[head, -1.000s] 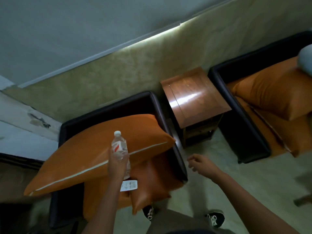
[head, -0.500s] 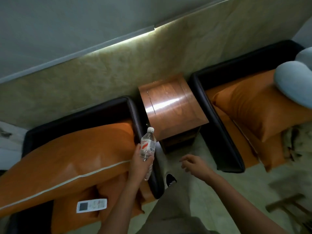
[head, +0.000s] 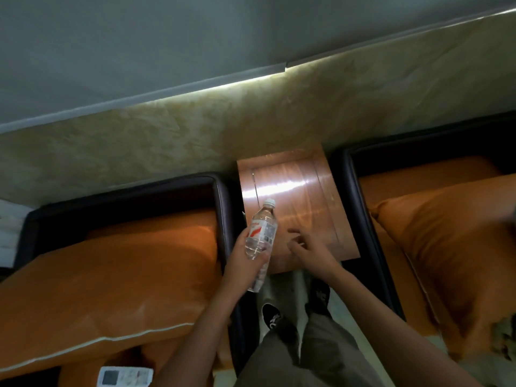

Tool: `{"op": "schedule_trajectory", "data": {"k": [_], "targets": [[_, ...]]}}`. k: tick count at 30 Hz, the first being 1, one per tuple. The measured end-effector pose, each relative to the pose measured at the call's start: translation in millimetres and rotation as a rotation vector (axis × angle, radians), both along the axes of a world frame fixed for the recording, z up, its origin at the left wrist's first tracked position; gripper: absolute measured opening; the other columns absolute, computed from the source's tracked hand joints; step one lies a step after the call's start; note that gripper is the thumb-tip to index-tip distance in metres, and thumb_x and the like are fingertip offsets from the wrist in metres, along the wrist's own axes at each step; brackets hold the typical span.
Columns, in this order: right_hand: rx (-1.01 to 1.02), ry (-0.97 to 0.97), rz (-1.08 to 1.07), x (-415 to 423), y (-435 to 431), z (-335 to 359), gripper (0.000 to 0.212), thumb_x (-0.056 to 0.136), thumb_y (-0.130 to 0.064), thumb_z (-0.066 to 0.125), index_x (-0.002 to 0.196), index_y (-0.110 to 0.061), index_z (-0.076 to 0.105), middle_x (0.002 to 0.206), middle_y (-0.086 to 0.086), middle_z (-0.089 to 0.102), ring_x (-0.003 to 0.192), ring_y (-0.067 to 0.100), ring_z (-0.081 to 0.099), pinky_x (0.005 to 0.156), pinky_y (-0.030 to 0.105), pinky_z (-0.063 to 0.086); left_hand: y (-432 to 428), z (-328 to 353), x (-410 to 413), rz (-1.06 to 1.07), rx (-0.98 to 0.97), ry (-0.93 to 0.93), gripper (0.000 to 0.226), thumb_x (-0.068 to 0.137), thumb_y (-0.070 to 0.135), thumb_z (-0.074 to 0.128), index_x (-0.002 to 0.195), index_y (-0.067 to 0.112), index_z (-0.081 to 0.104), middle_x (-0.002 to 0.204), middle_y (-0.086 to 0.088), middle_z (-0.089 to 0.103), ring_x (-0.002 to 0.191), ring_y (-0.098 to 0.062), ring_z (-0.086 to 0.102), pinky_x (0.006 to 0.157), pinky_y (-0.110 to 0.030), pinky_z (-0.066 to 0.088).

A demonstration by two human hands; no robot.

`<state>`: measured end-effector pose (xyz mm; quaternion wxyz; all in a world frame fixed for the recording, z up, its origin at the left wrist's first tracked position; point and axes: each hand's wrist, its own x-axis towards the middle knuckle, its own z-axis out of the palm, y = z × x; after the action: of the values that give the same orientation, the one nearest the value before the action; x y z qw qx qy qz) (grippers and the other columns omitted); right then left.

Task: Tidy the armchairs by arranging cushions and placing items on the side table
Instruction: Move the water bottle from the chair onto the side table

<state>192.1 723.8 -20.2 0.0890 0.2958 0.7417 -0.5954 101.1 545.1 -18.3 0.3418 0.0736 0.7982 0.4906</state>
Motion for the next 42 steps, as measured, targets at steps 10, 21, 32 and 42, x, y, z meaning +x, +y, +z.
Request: {"op": "schedule_trajectory", "data": {"k": [10, 21, 32, 42], "targets": [[-0.242, 0.054, 0.016, -80, 48, -40, 0.044, 0.096, -0.037, 0.063, 0.131, -0.059, 0.045, 0.122, -0.012, 0.064, 0.107, 0.007, 0.066, 0.088, 0.037, 0.06, 80, -32, -54, 0.193, 0.15, -0.083, 0.049, 0.104, 0.03, 0.049, 0.15, 0.028, 0.035, 0.133, 0.002, 0.06, 0.104, -0.006, 0.068, 0.074, -0.02, 0.055], [-0.336, 0.168, 0.063, -158, 110, -106, 0.072, 0.096, -0.01, 0.064, 0.152, -0.041, 0.031, 0.142, -0.019, 0.054, 0.127, 0.008, 0.059, 0.101, 0.041, 0.054, 145, -107, -131, 0.223, 0.197, 0.001, 0.059, 0.094, 0.042, 0.053, 0.148, 0.043, 0.031, 0.143, 0.001, 0.051, 0.125, -0.021, 0.059, 0.1, -0.052, 0.052], [-0.168, 0.365, 0.09, -234, 135, -152, 0.077, 0.094, 0.01, 0.057, 0.154, -0.024, 0.023, 0.146, -0.03, 0.039, 0.134, -0.009, 0.043, 0.11, 0.022, 0.041, 175, -158, -201, 0.244, 0.365, 0.18, 0.061, 0.099, -0.004, 0.049, 0.151, 0.007, 0.021, 0.148, -0.017, 0.044, 0.135, -0.025, 0.049, 0.106, -0.032, 0.045], [-0.163, 0.365, 0.022, -225, 124, -176, 0.086, 0.095, 0.008, 0.056, 0.154, -0.037, 0.012, 0.163, -0.002, 0.031, 0.145, 0.008, 0.037, 0.118, 0.035, 0.035, 179, -162, -196, 0.209, 0.346, 0.182, 0.061, 0.099, -0.012, 0.045, 0.153, 0.0, 0.017, 0.155, -0.019, 0.035, 0.143, -0.026, 0.041, 0.115, -0.036, 0.037]]}}
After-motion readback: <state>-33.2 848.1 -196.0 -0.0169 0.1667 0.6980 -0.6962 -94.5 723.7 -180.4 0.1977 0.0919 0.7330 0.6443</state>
